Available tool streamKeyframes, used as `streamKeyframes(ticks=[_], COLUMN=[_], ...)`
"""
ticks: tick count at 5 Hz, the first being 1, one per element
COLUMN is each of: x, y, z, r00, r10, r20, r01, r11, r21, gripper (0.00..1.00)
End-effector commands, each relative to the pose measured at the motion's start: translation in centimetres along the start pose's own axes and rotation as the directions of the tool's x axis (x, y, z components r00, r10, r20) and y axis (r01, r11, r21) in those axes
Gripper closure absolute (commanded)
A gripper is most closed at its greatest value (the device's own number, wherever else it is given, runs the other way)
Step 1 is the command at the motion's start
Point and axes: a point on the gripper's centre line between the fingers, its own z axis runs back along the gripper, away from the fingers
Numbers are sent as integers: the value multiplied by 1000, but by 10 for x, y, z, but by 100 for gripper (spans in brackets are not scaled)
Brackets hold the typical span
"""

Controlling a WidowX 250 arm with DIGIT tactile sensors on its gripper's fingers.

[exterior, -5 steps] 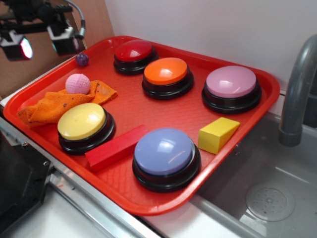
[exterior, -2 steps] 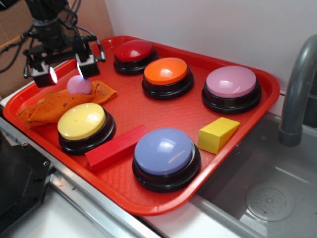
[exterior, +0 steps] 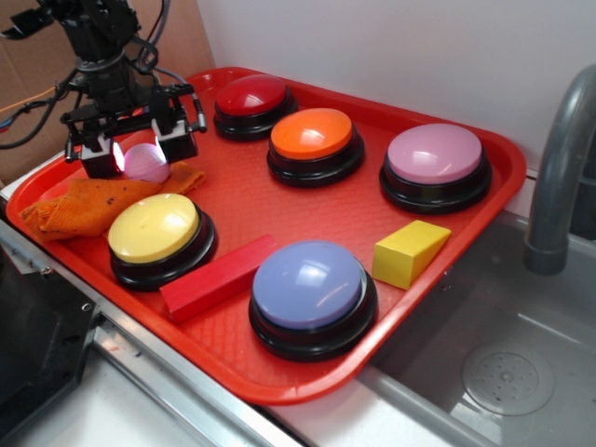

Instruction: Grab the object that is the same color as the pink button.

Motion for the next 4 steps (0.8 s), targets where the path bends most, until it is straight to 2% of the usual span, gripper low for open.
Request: streamKeyframes(ticks=[1, 2, 3, 4], x=[3, 9, 8, -4], y=[5, 5, -1, -16], z=[13, 50, 88, 114], r00=[997, 963, 897, 793], r10=[-80, -269, -441, -609], r20=[-1, -13, -22, 9], r01=[80, 269, 442, 609], r11=[996, 963, 897, 794], r21=[-30, -24, 32, 4], gripper=[100, 100, 100, 100])
